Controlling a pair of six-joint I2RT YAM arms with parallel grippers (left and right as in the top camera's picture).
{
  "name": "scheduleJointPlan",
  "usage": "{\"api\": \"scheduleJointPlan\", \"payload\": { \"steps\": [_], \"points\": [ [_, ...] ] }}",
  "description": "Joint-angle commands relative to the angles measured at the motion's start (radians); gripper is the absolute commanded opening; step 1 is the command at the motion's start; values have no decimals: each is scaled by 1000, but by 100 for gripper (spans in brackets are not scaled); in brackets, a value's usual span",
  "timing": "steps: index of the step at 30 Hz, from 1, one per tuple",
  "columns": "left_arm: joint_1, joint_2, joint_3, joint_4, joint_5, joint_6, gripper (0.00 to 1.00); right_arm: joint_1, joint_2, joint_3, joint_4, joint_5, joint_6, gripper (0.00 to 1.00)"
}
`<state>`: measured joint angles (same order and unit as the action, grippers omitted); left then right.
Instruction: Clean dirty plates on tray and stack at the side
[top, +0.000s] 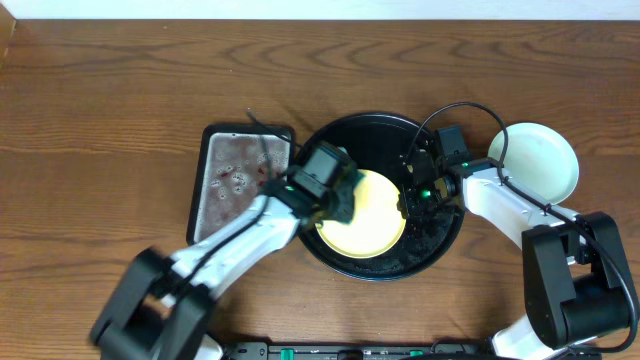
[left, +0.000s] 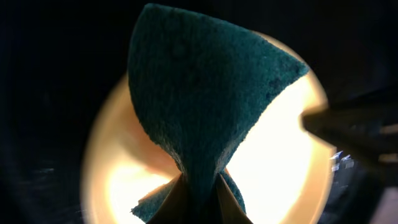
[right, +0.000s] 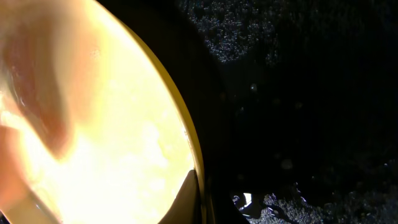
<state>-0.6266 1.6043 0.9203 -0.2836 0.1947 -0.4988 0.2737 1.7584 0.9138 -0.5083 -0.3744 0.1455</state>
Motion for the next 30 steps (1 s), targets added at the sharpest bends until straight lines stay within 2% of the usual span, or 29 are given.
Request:
{"api": "scheduleJointPlan", "payload": {
  "steps": [1, 6, 9, 11, 14, 18, 24, 25, 28, 30],
  "points": [
    [70, -124, 3, -30, -31, 58, 7, 16, 16, -21, 6, 11, 0, 12],
    [209, -177, 3, -106, -32, 58, 8, 16, 16, -21, 28, 11, -4, 13],
    [295, -172, 0, -144, -32, 83, 7, 16, 16, -21, 31, 11, -4, 8],
    [346, -160, -8, -162, -39, 136, 8, 16, 16, -21, 31, 11, -4, 1],
    [401, -132, -28, -171, -62, 175, 7, 16, 16, -21, 33, 11, -4, 1],
    [438, -76, -31, -176, -63, 200, 8, 16, 16, -18, 35, 30, -4, 1],
    [460, 4, -31, -175, -76, 217, 11, 16, -49, 54, -43, 194, -32, 1],
    [460, 11, -31, -176, -76, 218, 16, 16, -73, 70, -56, 230, -38, 1],
    [460, 26, -31, -176, -76, 217, 49, 16, -144, 104, -68, 310, -74, 1],
    [460, 27, -31, -176, -76, 217, 59, 16, -184, 112, -67, 361, -81, 1]
  ]
}}
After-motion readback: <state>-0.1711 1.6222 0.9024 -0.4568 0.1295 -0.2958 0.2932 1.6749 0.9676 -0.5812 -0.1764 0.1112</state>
